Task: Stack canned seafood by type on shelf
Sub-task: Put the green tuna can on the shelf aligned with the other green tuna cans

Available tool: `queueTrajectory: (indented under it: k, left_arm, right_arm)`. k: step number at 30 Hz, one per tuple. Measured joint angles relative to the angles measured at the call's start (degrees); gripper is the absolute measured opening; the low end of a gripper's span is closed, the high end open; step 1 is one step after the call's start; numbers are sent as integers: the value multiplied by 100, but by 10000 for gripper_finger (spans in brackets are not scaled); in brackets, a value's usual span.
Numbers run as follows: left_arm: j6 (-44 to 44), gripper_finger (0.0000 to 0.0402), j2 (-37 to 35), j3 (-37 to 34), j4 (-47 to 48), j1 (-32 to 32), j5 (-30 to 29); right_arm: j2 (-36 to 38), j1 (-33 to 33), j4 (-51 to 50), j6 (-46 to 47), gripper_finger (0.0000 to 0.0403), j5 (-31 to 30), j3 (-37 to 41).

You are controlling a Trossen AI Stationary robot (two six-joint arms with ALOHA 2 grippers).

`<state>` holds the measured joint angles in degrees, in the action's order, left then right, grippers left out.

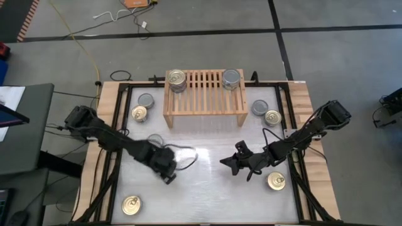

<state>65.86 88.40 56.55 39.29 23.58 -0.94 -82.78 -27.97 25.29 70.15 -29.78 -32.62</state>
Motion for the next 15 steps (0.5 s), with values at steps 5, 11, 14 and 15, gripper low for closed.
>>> queueTrajectory:
  k: [5, 11, 14, 15]
  left_arm:
    - [-1557, 190, -6, 176, -1743, -496, 117]
    - [-1948, 190, -8, 673, -1502, -689, 310]
    - [-1601, 190, -17, 964, -507, -646, 137]
    - [-1397, 190, -19, 1018, -165, -624, 35]
  right_arm:
    - [0, 0, -1, -13, 25, 0, 0]
    - [0, -61, -1, -13, 25, 0, 2]
    - [0, -85, -1, -13, 25, 2, 2]
    - [0, -97, -2, -13, 25, 0, 2]
